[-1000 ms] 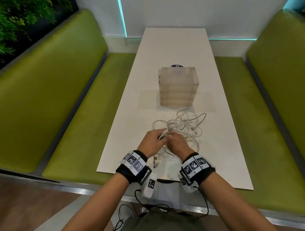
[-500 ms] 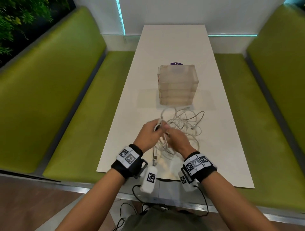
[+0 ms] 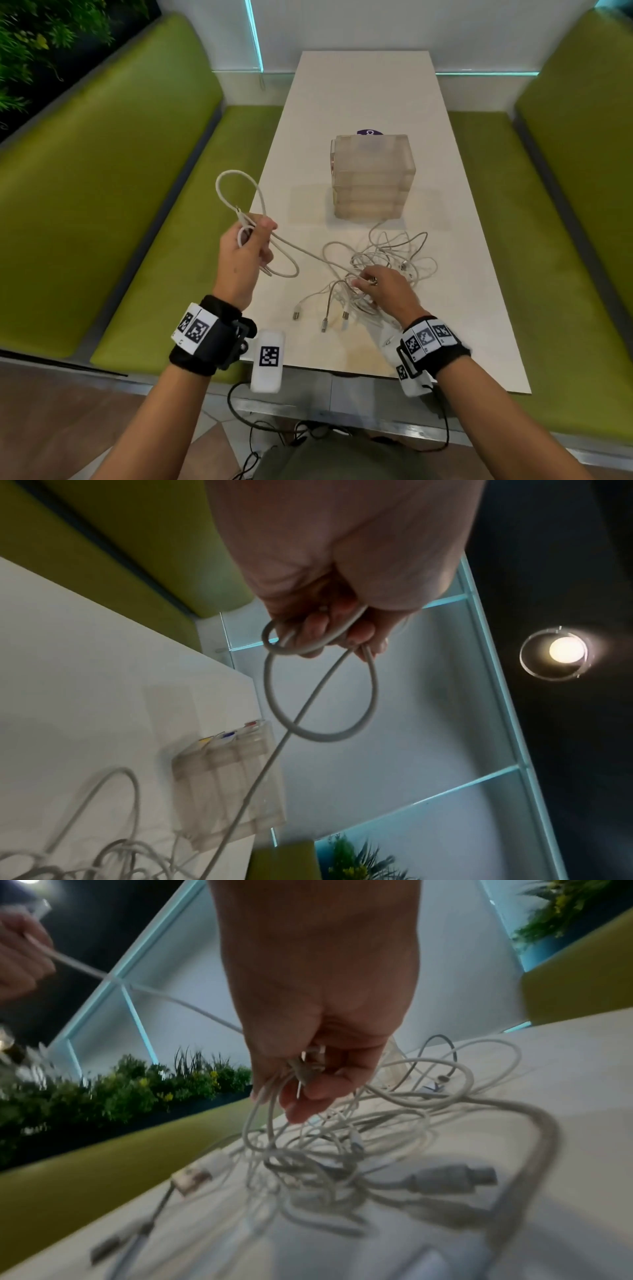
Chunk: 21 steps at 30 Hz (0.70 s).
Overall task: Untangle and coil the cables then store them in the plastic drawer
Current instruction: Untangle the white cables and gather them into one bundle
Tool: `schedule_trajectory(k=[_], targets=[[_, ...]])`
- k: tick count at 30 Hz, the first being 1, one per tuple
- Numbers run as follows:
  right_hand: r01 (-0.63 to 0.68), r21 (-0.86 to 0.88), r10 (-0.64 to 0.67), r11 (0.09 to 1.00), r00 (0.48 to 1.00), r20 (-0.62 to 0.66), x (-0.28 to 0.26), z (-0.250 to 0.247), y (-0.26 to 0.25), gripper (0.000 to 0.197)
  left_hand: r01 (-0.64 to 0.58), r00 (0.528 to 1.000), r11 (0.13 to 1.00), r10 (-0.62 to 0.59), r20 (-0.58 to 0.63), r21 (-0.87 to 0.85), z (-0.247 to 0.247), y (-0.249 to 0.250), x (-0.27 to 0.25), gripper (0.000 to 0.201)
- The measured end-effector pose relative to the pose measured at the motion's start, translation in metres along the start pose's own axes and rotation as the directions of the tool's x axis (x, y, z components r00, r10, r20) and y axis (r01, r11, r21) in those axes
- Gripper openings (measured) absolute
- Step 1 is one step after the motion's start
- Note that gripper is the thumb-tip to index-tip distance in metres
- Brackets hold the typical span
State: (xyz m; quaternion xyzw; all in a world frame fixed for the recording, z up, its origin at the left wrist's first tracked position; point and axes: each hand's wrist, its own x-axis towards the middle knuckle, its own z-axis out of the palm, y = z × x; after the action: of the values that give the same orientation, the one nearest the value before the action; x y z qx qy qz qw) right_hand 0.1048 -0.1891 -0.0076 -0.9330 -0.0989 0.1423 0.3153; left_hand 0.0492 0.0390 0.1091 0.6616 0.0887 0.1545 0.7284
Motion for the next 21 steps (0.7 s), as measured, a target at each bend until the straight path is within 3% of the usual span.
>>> schedule_trajectory(k=[2,5,7,10,12,16,21], targets=[[0.012,-0.022,-0.013,1.000,1.000,-0.021,0.002,0.001,0.000,0.022,-0.032,0.999,0.999,0.032,-0.014,0.001,0.001,0.001,-0.002,0.023],[0.053,0.017,-0.053,0.998,0.998,-0.022,0.004,0.004,-0.010,0.022,-0.058,0.997,0.966,0.042,0.067,0.252,0.010,-0.016,-0.004,0.015],[0.080,0.005,-0.080,0.997,0.997,0.005,0.005,0.007,-0.018,0.025,-0.056,0.976,0.891,-0.047,0.214,0.450,0.022,-0.036,-0.008,0.020],[0.113,-0.077,-0.112,0.991,0.993,0.021,0.002,0.010,-0.028,0.030,-0.050,0.901,0.785,-0.231,0.367,0.617,0.044,-0.064,-0.018,0.030],[0.145,-0.091,-0.145,0.985,0.989,0.006,-0.001,0.011,-0.030,0.024,-0.029,0.884,0.746,-0.292,0.366,0.666,0.057,-0.075,-0.024,0.033],[0.132,-0.073,-0.135,0.989,0.990,-0.035,-0.003,0.009,-0.032,0.021,0.000,0.910,0.724,-0.285,0.300,0.690,0.063,-0.080,-0.017,0.043],[0.196,0.040,-0.192,0.980,0.978,-0.085,-0.004,0.007,-0.031,0.029,0.111,0.932,0.788,-0.295,0.213,0.606,0.050,-0.085,-0.006,0.046]])
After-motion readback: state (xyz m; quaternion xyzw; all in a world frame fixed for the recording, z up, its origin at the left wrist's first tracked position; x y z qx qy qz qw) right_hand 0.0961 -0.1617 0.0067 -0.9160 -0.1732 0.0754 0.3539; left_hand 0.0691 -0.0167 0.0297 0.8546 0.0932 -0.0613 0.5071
